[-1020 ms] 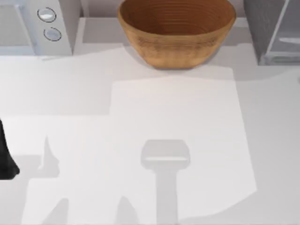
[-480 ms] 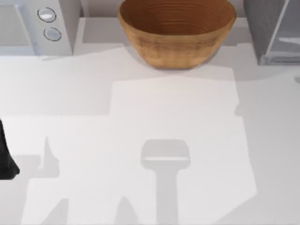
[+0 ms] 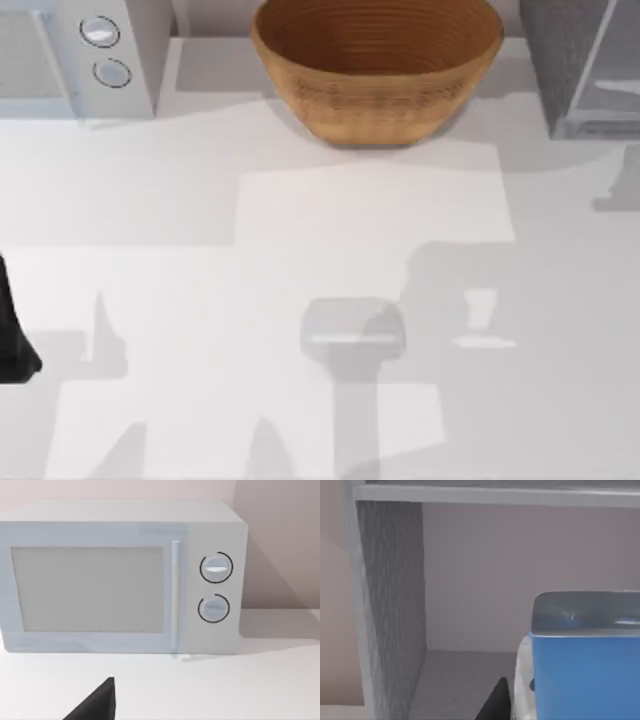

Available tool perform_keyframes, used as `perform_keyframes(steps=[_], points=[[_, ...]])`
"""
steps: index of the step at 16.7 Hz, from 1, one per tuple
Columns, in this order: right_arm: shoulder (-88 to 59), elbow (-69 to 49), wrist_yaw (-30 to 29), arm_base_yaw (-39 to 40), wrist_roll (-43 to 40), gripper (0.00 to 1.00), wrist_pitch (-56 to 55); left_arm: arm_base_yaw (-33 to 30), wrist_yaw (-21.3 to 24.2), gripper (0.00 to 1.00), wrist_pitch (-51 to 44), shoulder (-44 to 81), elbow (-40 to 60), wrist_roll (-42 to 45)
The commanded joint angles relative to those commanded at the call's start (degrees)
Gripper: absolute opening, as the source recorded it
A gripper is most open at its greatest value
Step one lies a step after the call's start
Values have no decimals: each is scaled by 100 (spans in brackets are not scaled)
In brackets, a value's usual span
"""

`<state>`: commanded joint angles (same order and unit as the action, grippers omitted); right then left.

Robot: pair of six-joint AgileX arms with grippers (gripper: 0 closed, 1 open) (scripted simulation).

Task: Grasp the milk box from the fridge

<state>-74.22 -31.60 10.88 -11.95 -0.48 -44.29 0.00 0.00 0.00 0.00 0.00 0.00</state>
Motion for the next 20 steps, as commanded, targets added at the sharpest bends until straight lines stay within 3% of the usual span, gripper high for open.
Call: perform_keyframes(steps=[6,10,14,20], points=[[4234,1704,-530,573,51,0,2329,0,0,100,0,0,0,0],[6203,2597,-848,927,63,0,3584,0,0,100,0,0,0,0],[7255,3083,-1051,1154,52,0,4310,0,0,100,0,0,0,0],[7398,3150,-1079,1177,58,0,4420,0,0,100,0,0,0,0]])
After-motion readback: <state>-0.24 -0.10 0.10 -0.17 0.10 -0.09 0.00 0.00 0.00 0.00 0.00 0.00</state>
